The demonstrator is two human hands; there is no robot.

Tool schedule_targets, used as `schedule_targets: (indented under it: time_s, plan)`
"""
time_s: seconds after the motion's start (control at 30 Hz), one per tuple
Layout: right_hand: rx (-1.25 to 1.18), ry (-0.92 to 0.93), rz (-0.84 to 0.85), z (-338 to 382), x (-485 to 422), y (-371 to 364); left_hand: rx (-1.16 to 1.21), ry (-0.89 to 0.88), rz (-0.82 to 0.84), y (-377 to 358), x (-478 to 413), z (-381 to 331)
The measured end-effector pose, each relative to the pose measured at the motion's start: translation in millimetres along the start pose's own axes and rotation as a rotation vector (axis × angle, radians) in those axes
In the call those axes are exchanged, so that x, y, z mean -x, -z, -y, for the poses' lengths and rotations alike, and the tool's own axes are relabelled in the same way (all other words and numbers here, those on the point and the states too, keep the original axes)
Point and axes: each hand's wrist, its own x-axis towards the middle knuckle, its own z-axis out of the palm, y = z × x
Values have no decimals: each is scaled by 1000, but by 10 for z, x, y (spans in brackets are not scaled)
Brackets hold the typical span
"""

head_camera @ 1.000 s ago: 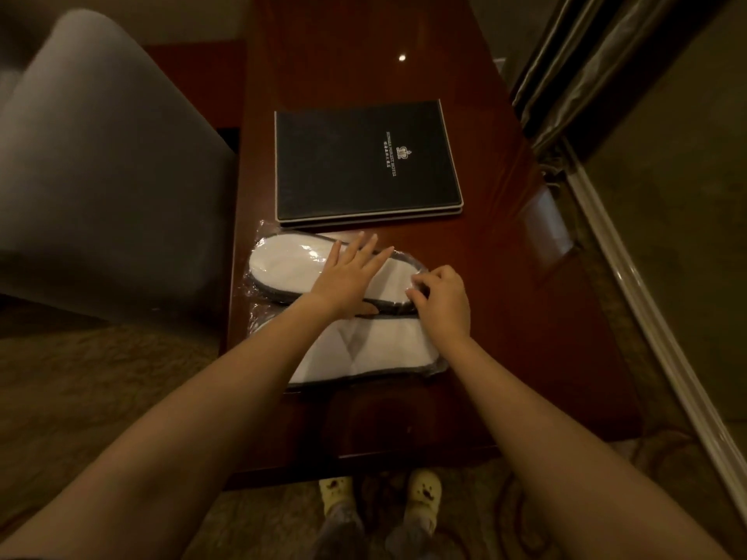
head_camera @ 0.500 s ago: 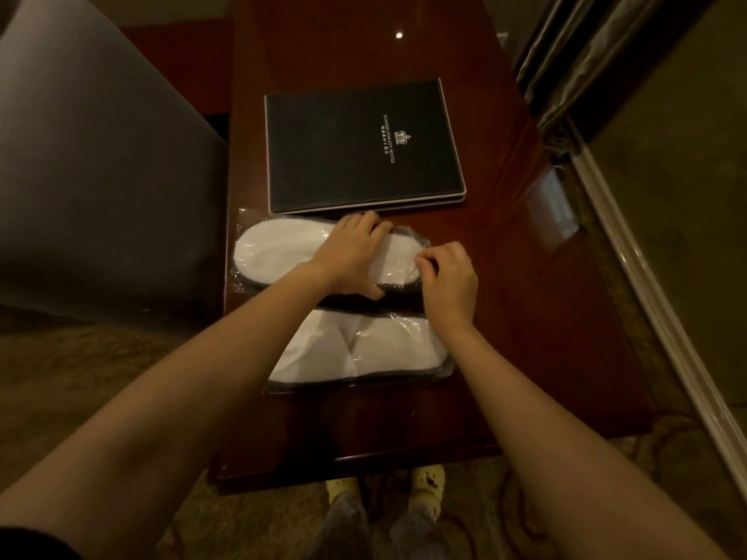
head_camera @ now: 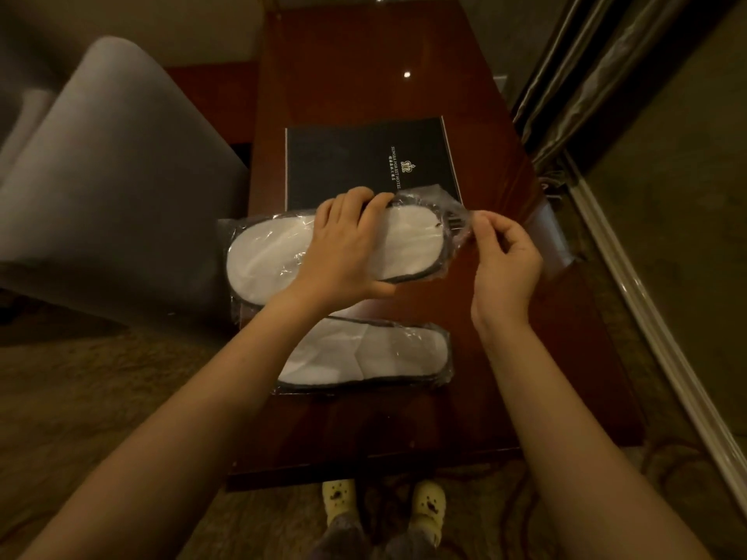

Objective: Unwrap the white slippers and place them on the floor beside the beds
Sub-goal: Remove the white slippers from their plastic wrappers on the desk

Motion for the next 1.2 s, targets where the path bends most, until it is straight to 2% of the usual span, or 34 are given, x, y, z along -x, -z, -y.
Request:
schedule_targets:
  time_s: [0.07, 0.17, 0.27, 0.43, 0.5, 0.6, 0.73, 0.87, 1.03, 1.1, 1.2]
  plan:
    - [-159, -251, 11, -70, -75, 9, 13, 16, -7, -40, 20, 2]
    - [-76, -423, 86, -145, -115, 88, -19, 8, 14, -97, 73, 8]
    - [-15, -337, 144, -91, -106, 163, -8, 27, 29, -125, 148, 16]
    - [301, 98, 175, 0, -8, 184, 5, 59, 15, -127, 195, -16]
    - [458, 174, 249, -51, 23, 195, 25, 74, -13, -111, 191, -43]
    - [629, 190, 308, -163, 22, 246, 64, 103, -60, -75, 184, -49]
    - [691, 176, 322, -112, -31, 304, 17, 98, -29, -61, 223, -14]
    - [570, 299, 373, 144, -25, 188, -10, 66, 1, -85, 255, -41]
    - [579, 185, 636, 219, -52, 78, -31, 17, -27, -96, 252, -123]
    - [495, 136, 627, 219, -52, 98, -56, -14, -34, -100, 259, -102]
    - [321, 74, 525, 245, -120, 168, -95, -18, -9, -71, 248, 9]
